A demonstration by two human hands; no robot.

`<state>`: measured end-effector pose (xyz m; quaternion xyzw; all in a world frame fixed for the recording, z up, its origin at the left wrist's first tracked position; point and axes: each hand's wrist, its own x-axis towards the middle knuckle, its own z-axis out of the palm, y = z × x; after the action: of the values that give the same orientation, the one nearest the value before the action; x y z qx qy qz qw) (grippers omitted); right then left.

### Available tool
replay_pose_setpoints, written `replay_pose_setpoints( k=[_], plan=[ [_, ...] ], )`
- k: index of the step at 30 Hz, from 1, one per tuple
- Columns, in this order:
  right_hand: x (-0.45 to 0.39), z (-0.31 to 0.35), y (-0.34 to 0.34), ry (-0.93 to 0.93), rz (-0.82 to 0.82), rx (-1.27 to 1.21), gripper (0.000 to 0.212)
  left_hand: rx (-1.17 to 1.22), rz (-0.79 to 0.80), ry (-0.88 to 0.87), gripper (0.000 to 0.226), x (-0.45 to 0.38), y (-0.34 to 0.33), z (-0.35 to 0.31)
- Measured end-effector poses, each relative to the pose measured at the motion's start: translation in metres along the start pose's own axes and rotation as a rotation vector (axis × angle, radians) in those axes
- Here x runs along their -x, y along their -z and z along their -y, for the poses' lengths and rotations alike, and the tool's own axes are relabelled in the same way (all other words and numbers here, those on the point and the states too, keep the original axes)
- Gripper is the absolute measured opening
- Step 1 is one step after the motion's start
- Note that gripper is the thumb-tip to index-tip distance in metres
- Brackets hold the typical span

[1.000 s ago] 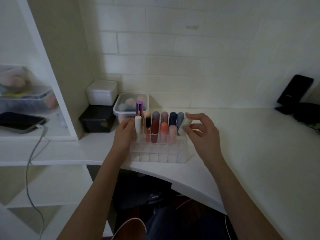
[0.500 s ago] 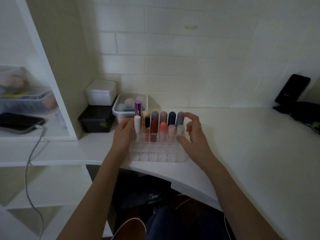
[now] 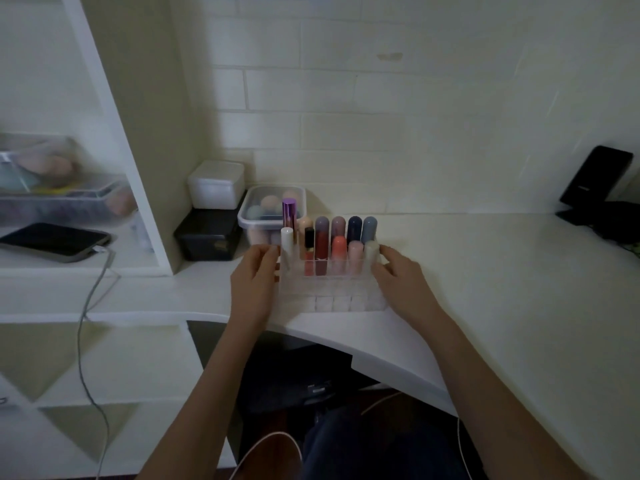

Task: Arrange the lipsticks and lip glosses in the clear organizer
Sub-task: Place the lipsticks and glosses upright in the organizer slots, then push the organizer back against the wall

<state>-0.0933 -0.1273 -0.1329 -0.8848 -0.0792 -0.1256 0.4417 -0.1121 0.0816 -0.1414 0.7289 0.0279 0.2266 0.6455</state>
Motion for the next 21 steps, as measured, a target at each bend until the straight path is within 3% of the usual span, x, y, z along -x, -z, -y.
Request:
replay_pose_setpoints(
  k=[11, 18, 21],
  plan=[
    [-0.036, -0.013, 0.035, -0.001, -0.074, 0.063, 0.023, -0.145, 0.166, -0.223, 0.031, -0.001, -0.036, -0.011],
    [-0.100, -0.023, 0.035, -0.023, -0.088, 0.071, 0.017, -0.688, 0.258, -0.573, 0.060, -0.040, -0.083, 0.003],
    [-0.125, -0.030, 0.022, -0.029, -0.081, 0.100, 0.017, -0.939, 0.311, -0.611, 0.066, -0.060, -0.097, 0.016]
  ],
)
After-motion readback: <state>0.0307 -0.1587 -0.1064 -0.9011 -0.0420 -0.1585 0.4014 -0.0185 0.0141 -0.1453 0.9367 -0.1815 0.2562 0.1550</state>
